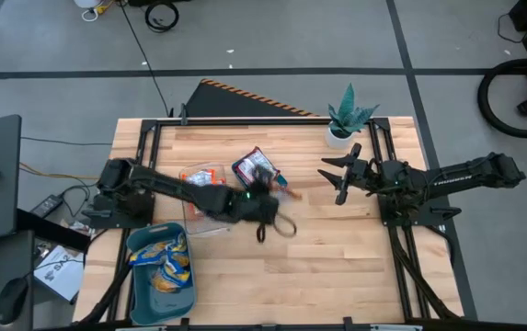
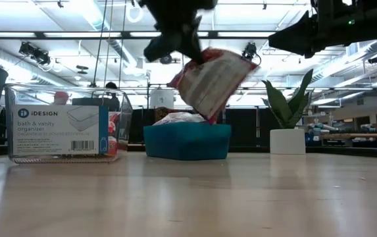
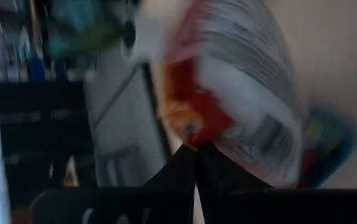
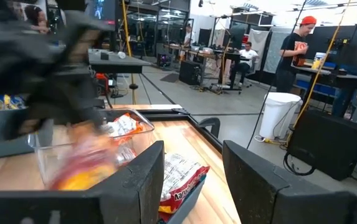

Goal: Sort Maruchan noodles
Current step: Put the red noodle pack into the blue bin

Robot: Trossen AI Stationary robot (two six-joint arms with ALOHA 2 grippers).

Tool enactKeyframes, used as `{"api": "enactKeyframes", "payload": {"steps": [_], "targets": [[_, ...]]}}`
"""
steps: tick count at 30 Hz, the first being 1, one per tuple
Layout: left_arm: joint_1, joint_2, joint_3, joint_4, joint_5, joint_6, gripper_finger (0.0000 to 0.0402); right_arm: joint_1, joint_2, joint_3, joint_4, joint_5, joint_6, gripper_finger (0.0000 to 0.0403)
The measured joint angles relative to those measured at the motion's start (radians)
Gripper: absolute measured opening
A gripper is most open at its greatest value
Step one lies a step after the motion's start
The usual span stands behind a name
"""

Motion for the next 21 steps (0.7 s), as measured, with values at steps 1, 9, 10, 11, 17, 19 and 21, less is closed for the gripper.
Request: {"api": "enactKeyframes", "payload": {"steps": [1, 9, 10, 11, 17, 19, 21], "targets": [[0.027, -0.005, -0.001, -0.027, -0.016, 0.000, 0.0010, 0.000, 0.000, 0.000, 0.000, 0.000, 0.000, 0.0168], [0.219, -0.016, -0.001, -0.147, 0.127, -0.105, 0.0010, 0.001, -0.003, 0.000, -0.008, 0.016, 0.000, 0.0168], [0.227, -0.009, -0.001, -0.153, 0.170, -0.122, 0.0010, 0.001, -0.003, 0.000, -0.013, 0.017, 0.000, 0.0168], [0.231, -0.002, -0.001, -0.155, 0.208, -0.138, 0.0010, 0.001, -0.003, 0.000, -0.014, 0.021, -0.001, 0.0168], [0.235, 0.022, -0.002, -0.204, 0.390, -0.169, 0.0010, 0.001, -0.002, 0.000, -0.019, 0.023, -0.008, 0.0168], [0.240, 0.022, -0.002, -0.190, 0.421, -0.185, 0.0014, 0.001, -0.003, 0.000, -0.021, 0.024, -0.008, 0.0168], [0.249, 0.022, -0.001, -0.196, 0.448, -0.200, 0.0023, 0.001, -0.003, 0.000, -0.011, 0.023, -0.007, 0.0168]]}}
